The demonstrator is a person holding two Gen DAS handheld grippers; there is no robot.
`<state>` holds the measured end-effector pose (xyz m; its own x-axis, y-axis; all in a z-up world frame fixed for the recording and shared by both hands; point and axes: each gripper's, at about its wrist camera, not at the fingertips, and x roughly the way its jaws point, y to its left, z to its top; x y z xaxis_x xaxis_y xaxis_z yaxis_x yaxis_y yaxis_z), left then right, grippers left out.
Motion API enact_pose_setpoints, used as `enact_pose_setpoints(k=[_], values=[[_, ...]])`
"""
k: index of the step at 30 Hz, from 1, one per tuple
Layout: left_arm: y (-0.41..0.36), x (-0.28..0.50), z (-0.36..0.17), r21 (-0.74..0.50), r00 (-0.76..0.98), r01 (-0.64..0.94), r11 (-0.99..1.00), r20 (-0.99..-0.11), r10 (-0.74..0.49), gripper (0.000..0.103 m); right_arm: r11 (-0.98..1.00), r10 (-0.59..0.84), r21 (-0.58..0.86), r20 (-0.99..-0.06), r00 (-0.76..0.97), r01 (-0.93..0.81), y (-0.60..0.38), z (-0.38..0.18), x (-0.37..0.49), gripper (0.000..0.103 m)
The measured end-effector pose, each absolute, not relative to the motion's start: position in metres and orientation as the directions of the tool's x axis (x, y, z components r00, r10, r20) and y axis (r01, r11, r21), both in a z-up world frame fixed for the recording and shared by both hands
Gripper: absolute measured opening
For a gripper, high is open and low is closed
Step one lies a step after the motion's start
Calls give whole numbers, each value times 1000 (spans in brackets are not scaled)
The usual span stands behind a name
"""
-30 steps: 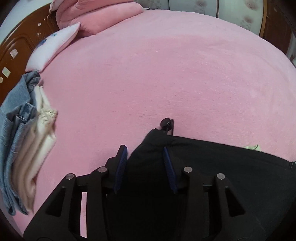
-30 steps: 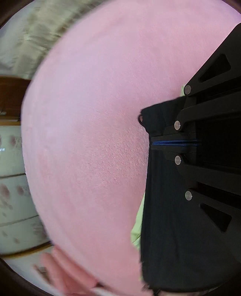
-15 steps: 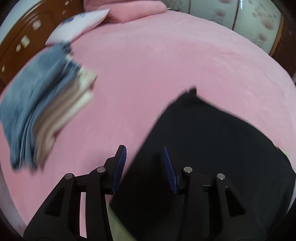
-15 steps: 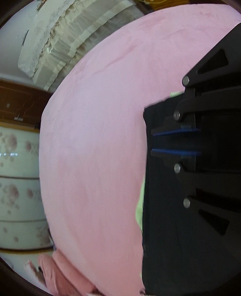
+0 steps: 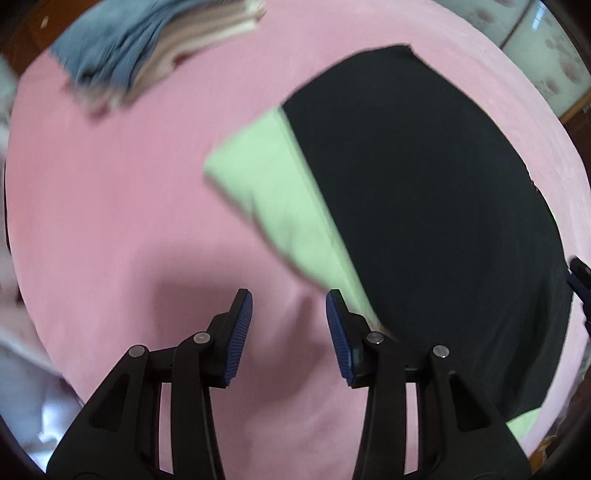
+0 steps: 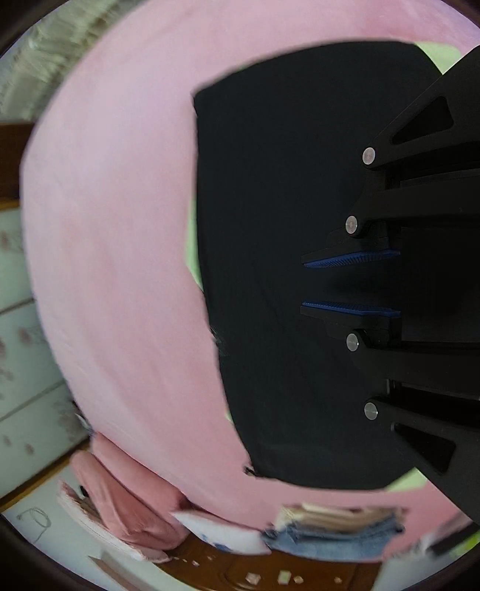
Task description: Fold large clothes
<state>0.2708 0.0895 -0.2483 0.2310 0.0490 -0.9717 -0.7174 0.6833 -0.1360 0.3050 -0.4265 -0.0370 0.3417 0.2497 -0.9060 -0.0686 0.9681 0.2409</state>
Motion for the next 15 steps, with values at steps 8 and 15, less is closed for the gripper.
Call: enact_pose_setpoints(k=[8, 15], values=[[87, 217, -258, -227, 223, -814, 535, -972, -74, 38, 945, 327, 327, -944, 33, -4, -388, -92, 268, 18], [78, 190, -266, -293, 241, -836, 464, -956, -170, 38, 985, 132, 134, -991, -28, -110, -352, -139, 271, 17]])
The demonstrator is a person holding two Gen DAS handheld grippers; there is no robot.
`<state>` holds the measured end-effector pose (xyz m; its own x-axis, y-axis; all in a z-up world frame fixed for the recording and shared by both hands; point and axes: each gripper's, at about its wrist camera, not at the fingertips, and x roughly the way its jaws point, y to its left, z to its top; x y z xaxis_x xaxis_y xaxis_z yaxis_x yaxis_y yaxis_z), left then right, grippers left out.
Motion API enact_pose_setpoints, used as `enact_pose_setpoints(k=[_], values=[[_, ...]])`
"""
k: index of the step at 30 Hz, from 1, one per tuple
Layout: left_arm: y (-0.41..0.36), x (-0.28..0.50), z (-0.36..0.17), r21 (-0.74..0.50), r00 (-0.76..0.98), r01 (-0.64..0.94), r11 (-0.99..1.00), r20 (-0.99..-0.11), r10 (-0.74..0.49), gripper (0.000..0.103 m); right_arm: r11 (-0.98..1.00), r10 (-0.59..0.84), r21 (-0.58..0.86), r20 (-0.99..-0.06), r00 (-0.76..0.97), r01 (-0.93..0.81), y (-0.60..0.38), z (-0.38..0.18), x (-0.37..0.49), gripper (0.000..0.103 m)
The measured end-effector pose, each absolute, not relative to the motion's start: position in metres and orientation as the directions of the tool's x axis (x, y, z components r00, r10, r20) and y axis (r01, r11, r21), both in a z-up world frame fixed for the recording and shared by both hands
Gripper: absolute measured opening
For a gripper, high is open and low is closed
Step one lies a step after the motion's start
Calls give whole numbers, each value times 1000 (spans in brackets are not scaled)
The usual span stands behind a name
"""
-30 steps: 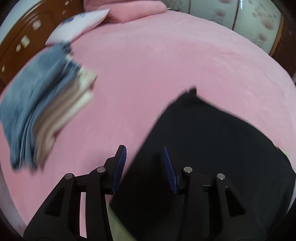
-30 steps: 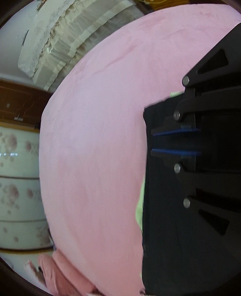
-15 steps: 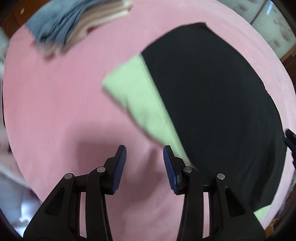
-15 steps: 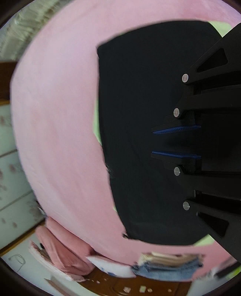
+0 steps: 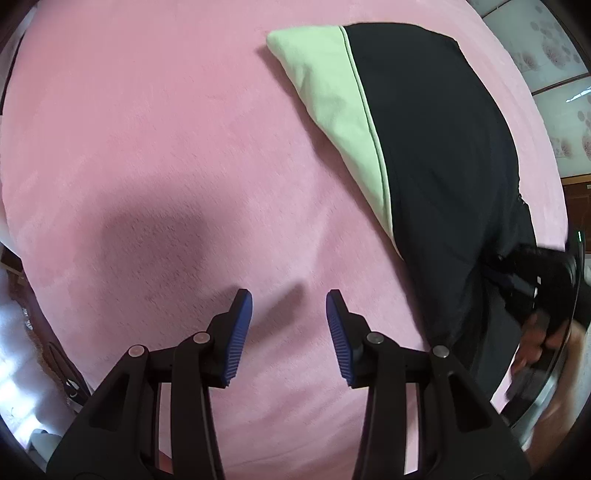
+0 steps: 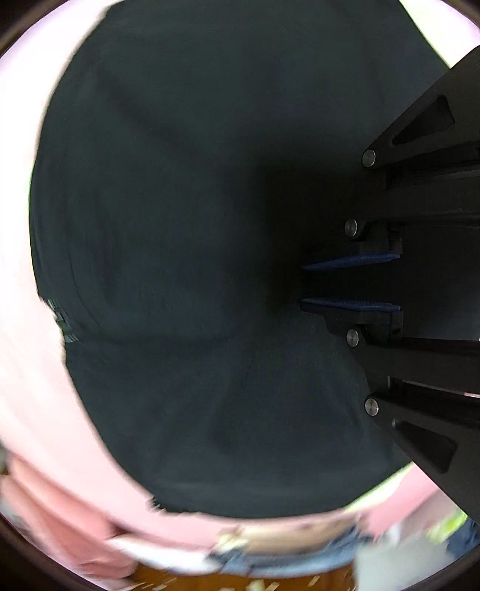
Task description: Fold large clothes
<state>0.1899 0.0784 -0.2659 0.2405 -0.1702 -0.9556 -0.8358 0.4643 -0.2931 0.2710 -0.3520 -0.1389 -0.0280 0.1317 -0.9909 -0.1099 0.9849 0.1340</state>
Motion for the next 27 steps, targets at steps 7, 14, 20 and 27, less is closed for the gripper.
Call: enact_pose_setpoints(k=[7, 14, 20, 27], values=[[88, 188, -245, -297, 335, -827, 477, -942, -6, 58, 978, -26, -4, -994, -104, -209, -330, -146, 277, 17], [119, 188, -261, -349, 347, -852, 391, -935, -77, 64, 962, -36, -22, -998, -46, -274, -318, -148, 257, 16], [132, 193, -287, -409, 378, -843, 350, -912, -157, 73, 960, -14, -27, -999, 46, -277, -288, -162, 200, 16], [144, 215, -289, -500, 465, -749, 434, -864, -194, 77, 983, 26, -4, -987, 161, -184, -298, -153, 166, 16]])
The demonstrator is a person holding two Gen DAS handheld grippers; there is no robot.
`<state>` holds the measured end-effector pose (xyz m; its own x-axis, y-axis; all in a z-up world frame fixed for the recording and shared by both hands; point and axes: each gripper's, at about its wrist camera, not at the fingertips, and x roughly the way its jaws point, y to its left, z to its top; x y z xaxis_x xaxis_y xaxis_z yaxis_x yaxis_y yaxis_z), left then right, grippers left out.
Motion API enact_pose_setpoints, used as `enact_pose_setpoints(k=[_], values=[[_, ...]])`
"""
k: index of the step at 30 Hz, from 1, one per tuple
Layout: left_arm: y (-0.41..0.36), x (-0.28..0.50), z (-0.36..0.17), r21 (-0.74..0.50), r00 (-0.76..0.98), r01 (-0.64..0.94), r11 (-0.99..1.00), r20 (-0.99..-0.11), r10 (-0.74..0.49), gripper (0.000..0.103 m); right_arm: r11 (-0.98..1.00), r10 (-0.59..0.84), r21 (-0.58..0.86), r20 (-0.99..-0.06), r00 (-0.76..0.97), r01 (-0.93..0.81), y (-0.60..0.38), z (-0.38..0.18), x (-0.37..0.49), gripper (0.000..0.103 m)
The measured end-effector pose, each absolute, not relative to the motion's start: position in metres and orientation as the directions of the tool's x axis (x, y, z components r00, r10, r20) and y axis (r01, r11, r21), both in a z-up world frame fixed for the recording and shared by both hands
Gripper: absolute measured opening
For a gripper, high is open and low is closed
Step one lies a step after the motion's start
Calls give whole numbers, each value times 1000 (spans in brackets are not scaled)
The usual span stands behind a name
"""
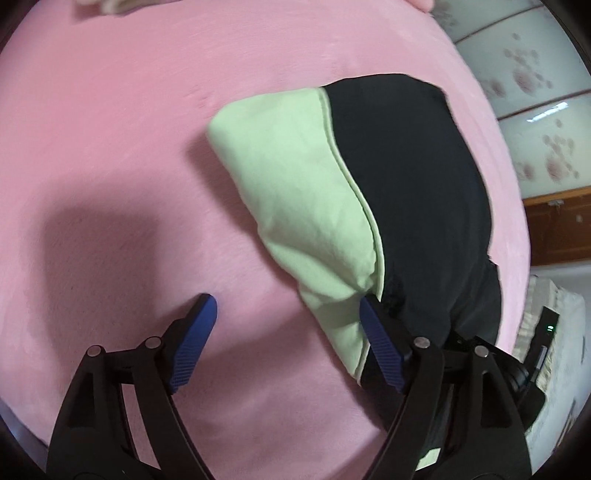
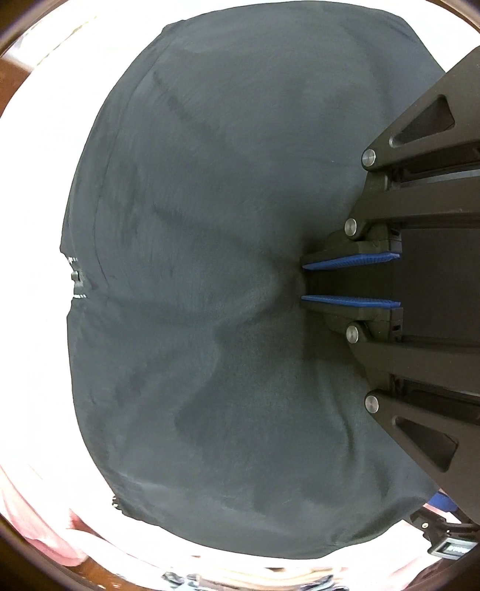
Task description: Fold large clothes
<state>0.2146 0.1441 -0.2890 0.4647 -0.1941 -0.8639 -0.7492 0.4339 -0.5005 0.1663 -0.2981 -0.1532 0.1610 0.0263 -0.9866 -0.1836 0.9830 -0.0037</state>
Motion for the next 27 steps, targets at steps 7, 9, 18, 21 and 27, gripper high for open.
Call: enact_pose_setpoints(k=[7, 9, 18, 21, 27], values=[[158, 224, -287, -616, 536, -667, 419, -787, -305, 78, 987, 32, 1, -982, 187, -162, -303, -149, 142, 16], [161, 226, -294, -641, 542, -675, 366, -767, -343, 78, 986, 34, 4, -983, 179, -167, -306, -149, 141, 16], [164, 214, -287, -737, 595, -621, 266, -664, -453, 79, 976, 33, -10, -981, 191, -218, -326, -153, 143, 16], [166, 225, -287, -697, 592, -642, 319, -715, -372, 80, 972, 28, -17, -982, 187, -233, -326, -153, 140, 16], [176, 253, -315, -732, 675, -639, 236, -681, -284, 80, 962, 40, -11, -982, 182, -272, -329, -149, 135, 16]])
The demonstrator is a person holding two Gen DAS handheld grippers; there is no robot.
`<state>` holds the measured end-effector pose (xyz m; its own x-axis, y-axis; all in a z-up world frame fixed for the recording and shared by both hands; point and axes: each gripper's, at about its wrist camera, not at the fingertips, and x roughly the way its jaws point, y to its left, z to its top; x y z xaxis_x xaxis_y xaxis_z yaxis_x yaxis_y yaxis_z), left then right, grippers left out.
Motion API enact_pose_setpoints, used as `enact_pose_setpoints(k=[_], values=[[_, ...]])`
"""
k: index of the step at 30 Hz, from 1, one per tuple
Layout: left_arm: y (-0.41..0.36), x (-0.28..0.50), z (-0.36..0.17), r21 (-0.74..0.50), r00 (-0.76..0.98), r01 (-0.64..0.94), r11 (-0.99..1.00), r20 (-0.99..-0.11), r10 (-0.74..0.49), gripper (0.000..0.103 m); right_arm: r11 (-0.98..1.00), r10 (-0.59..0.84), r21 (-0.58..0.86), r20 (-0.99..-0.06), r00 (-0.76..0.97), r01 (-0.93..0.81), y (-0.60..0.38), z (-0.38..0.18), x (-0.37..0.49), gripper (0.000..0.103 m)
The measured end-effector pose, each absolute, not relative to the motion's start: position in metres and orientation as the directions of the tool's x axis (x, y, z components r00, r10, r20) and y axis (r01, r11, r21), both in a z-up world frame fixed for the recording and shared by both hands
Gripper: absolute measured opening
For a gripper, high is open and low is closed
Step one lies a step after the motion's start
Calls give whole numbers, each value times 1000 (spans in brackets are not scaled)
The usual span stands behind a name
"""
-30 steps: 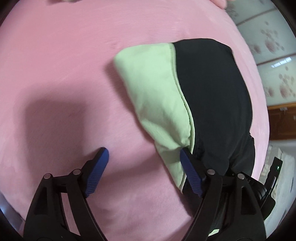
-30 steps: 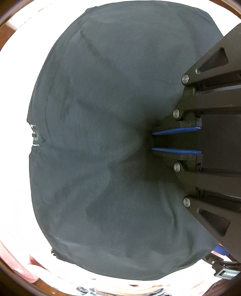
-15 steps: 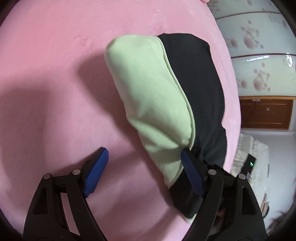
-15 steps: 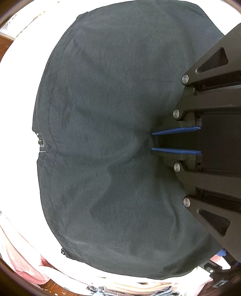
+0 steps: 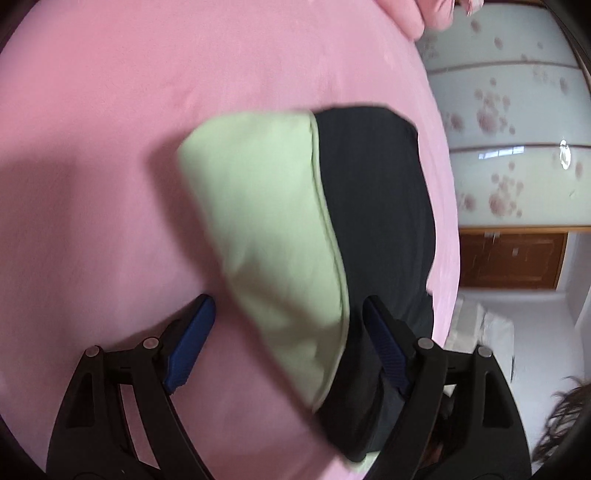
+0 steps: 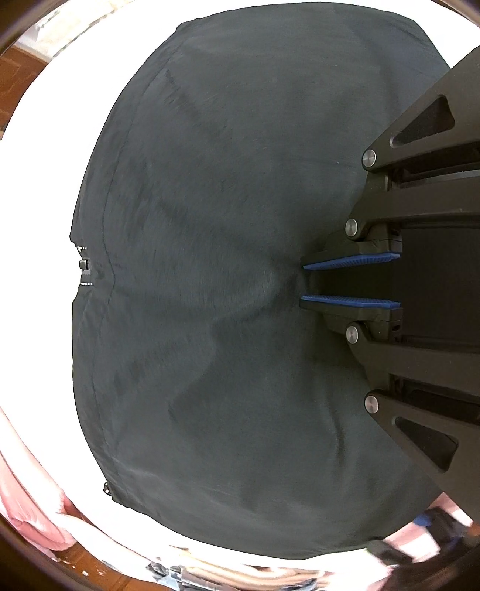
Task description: Fold large clothes
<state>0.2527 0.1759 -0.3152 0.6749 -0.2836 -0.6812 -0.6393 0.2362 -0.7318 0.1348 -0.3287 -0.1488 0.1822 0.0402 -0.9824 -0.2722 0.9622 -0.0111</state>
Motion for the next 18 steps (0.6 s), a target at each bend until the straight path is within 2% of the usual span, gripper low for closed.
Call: enact_pose_setpoints(k=[3, 7, 11, 14, 18], values=[[178, 275, -311, -731, 695, -622, 282, -681, -233, 80, 961, 34, -14, -985, 170, -275, -329, -146, 134, 16], [170, 319, -302, -636, 621, -640, 431, -758, -197, 80, 956, 7, -46, -984, 179, -291, -324, -148, 133, 16], [160, 333, -293, -568, 583, -635, 523, -797, -158, 80, 957, -11, -68, -980, 197, -282, -321, -145, 130, 16], [156, 332, -286, -556, 583, -621, 552, -799, -149, 74, 962, -16, -68, -981, 195, -265, -319, -149, 129, 16], [154, 328, -281, -532, 570, -626, 570, -811, -132, 56, 958, -29, -80, -982, 186, -275, -313, -148, 130, 16]])
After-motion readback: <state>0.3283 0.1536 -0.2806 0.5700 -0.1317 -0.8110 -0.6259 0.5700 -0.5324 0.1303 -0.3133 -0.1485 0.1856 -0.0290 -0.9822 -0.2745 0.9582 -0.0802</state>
